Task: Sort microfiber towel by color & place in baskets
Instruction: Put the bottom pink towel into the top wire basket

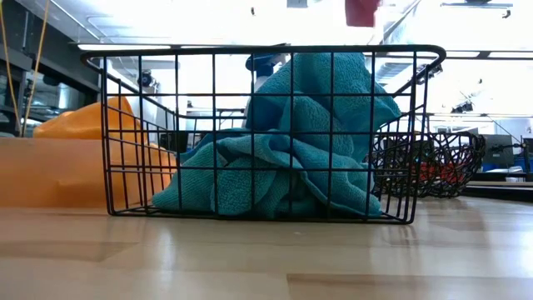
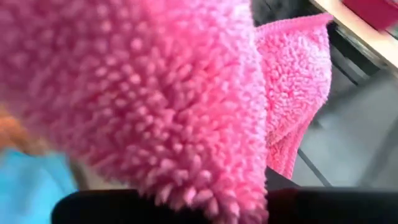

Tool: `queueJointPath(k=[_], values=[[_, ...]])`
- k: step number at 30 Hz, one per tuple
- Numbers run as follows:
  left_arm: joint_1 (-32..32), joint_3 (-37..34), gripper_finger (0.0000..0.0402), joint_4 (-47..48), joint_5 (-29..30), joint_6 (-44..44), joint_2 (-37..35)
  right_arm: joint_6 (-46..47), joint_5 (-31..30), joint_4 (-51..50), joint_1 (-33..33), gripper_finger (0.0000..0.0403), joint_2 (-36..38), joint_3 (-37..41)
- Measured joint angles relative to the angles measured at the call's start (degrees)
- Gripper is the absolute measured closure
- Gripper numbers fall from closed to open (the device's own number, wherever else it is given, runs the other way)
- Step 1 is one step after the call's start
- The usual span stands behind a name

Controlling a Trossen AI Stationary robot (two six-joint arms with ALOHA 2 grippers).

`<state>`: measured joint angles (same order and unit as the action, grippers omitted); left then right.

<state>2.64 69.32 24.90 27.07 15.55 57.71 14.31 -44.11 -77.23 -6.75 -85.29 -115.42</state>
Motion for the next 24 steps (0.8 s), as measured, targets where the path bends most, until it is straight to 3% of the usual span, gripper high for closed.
queueJointPath(k=[5, 9, 17, 24], values=[[-0.01, -18.67, 0.0181, -16.36, -2.98, 6.54, -6.43, 12.00, -6.59, -12.04, 0.00, 0.0400, 0.18, 0.79], [-0.02, -27.11, 0.0181, -22.68, -3.45, 11.12, -10.70, 21.48, -9.10, -10.51, 0.00, 0.0400, 5.59, 11.69], [-0.49, -28.30, 0.0181, -22.92, -3.20, 5.41, -14.60, 43.01, 2.69, 5.34, 6.68, 0.0400, 22.50, 47.22], [-8.93, -26.63, 0.0184, -22.76, -6.22, 5.24, -13.20, 39.44, 7.18, 23.80, 21.54, 0.0400, 28.22, 61.40]])
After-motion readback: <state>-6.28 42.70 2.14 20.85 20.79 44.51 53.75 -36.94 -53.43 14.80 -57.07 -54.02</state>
